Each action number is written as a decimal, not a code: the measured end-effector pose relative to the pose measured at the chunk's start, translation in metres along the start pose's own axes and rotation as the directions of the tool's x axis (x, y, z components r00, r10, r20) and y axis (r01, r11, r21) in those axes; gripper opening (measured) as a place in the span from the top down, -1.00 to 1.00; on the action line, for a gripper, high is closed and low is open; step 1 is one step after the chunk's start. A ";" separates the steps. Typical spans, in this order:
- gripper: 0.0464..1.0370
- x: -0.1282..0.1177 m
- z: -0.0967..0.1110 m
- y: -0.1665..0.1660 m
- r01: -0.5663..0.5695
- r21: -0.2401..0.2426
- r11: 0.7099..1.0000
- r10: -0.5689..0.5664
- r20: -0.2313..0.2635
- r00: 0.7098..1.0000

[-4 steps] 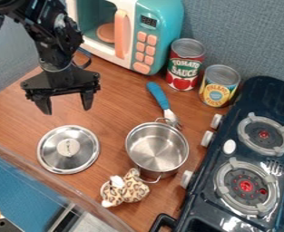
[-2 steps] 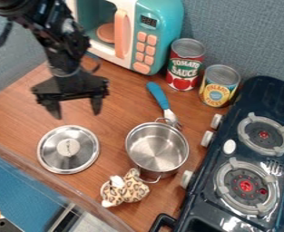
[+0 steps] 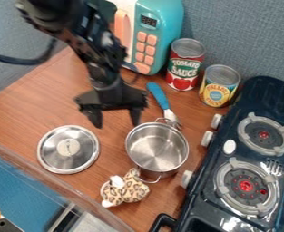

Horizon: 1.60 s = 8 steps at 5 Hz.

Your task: Move the silver pot to the bottom left side on the table

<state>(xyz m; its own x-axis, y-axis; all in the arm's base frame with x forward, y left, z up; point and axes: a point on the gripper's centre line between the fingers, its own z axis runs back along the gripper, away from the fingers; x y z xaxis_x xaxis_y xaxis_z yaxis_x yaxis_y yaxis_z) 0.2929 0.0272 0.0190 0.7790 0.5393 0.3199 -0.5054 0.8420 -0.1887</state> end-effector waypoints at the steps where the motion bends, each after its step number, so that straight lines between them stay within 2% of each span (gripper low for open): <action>1: -0.93 -0.006 -0.017 -0.016 0.061 -0.011 0.998 -0.061 -0.054 0.997; 3: -0.87 -0.012 -0.048 -0.028 0.096 -0.041 0.994 -0.101 -0.138 0.985; 5: 0.37 -0.016 -0.056 -0.030 0.070 -0.045 0.997 -0.076 -0.141 0.987; 6: 0.79 -0.022 -0.054 -0.029 0.065 -0.053 0.996 -0.072 -0.147 0.986; 7: 0.95 -0.020 -0.040 -0.021 0.032 -0.062 0.998 -0.040 -0.127 0.991; 8: 0.96 -0.007 -0.009 0.003 -0.066 -0.094 0.993 0.062 -0.043 0.997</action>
<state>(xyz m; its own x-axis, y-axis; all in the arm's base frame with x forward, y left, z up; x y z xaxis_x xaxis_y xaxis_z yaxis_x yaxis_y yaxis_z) 0.2893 0.0264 0.0081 0.7613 0.5905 0.2678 -0.5182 0.8023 -0.2962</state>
